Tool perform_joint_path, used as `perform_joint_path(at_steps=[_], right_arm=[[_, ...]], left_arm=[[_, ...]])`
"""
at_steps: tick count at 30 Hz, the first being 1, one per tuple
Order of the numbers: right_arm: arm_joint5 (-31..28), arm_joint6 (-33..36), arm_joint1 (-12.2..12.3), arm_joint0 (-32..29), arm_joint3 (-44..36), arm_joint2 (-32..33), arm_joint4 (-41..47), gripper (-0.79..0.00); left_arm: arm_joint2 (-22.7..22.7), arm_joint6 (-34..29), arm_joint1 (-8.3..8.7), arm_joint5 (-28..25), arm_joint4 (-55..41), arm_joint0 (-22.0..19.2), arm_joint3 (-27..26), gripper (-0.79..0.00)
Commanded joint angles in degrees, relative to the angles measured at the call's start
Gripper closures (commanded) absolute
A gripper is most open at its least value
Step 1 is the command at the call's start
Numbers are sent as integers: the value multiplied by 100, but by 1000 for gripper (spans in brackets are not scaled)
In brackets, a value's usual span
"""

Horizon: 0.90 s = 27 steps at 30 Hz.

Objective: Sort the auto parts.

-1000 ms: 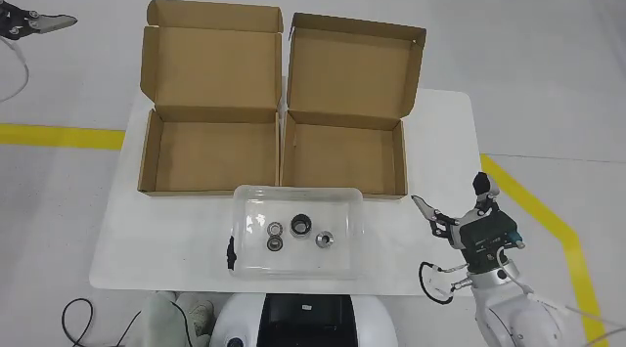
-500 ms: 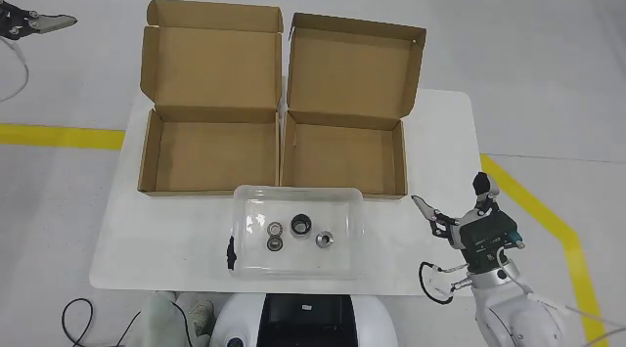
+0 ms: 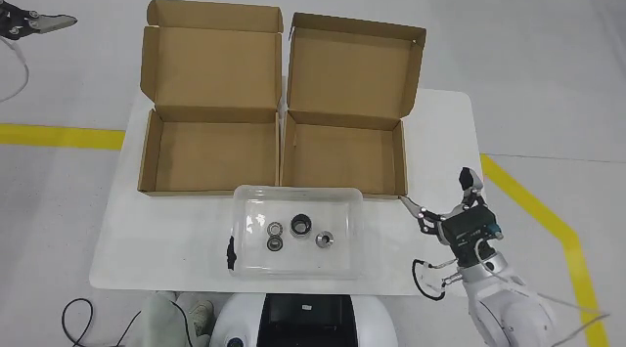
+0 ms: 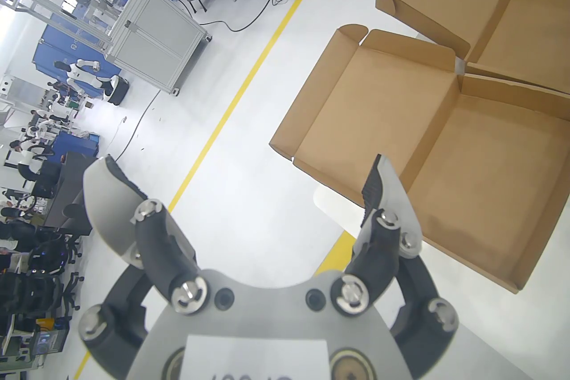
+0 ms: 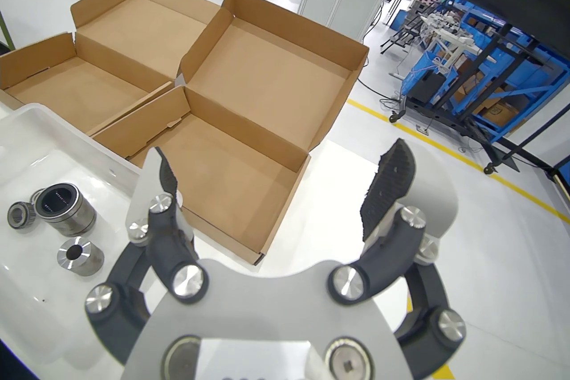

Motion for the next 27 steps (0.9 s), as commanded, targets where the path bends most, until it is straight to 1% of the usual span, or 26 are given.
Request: perform_joint_path(at_steps=[1, 7, 13, 18, 27], right_arm=[[-75, 46, 10, 66, 38, -65, -37, -785], [-430, 286, 38, 458, 403, -415, -110, -785], [-745, 586, 51, 955, 832, -958, -330, -785], [-900, 637, 60, 1294, 1097, -1291, -451, -785], [-883, 622, 59, 1327, 1125, -1317, -429, -785]], left_arm=[[0, 0, 0, 0, 0, 0, 0, -785], [0, 0, 0, 0, 0, 0, 0, -785], [0, 0, 0, 0, 0, 0, 0, -785], [0, 0, 0, 0, 0, 0, 0, -785], [0, 0, 0, 0, 0, 0, 0, -785]])
